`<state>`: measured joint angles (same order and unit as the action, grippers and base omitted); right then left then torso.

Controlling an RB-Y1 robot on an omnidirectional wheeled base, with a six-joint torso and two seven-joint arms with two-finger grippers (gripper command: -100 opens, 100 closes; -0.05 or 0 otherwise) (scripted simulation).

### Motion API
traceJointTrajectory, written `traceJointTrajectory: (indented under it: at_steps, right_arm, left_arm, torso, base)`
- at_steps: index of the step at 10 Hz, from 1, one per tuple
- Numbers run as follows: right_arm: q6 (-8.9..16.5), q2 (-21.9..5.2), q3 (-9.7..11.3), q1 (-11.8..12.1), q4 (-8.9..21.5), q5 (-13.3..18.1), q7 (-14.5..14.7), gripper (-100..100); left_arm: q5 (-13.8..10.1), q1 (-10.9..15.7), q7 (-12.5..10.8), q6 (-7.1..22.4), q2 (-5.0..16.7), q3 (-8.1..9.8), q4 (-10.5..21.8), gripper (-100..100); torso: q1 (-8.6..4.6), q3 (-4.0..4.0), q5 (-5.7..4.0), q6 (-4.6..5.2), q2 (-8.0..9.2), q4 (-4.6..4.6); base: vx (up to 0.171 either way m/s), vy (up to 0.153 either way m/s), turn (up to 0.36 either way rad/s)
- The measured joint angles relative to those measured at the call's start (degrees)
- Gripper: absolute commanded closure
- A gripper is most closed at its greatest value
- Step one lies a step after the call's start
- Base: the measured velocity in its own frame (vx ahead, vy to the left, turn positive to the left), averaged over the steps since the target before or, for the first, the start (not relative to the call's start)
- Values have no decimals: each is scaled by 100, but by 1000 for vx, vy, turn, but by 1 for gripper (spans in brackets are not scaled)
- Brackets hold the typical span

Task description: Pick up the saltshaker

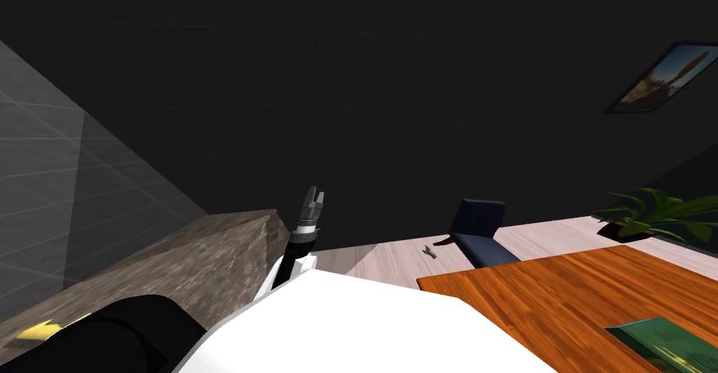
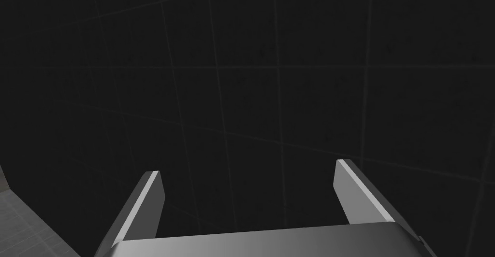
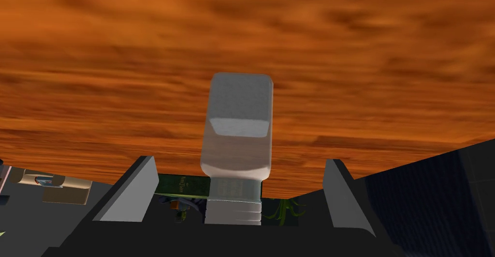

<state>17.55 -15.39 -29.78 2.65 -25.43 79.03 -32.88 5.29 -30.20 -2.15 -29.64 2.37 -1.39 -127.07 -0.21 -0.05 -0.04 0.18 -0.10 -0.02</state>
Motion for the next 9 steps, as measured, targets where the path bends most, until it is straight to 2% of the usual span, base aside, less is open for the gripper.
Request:
traceJointTrajectory:
  at_steps: [2,3,5,7,8,9]
  right_arm:
    - [98,-33,67,-46,284,293,-595,-100]
    - [143,21,-24,-23,208,196,-538,-100]
    - [179,122,-210,68,11,-10,-209,-100]
    - [216,99,-182,37,121,84,-362,-100]
    - [257,103,-185,25,198,150,-521,-100]
    - [317,176,-277,86,133,114,-548,-100]
  left_arm:
    - [0,2,0,0,0,0,0,0]
    - [0,0,0,0,0,0,0,0]
    - [0,1,0,0,0,-1,0,0]
    - [0,0,0,0,0,0,0,0]
    - [0,1,0,0,0,0,0,0]
    - [0,1,0,0,0,0,0,0]
  torso:
    - [-11,7,-2,-5,12,3]
    - [-12,7,-2,0,12,3]
    - [2,3,0,-4,4,2]
    - [2,-1,0,1,-2,0]
    - [-1,1,0,-3,2,1]
    - [-7,6,-1,-4,10,3]
  base:
    - [-60,-58,219]
    - [-25,-20,-22]
    - [-33,-20,168]
    - [-24,-18,65]
    - [-59,-43,368]
    - [-86,-59,337]
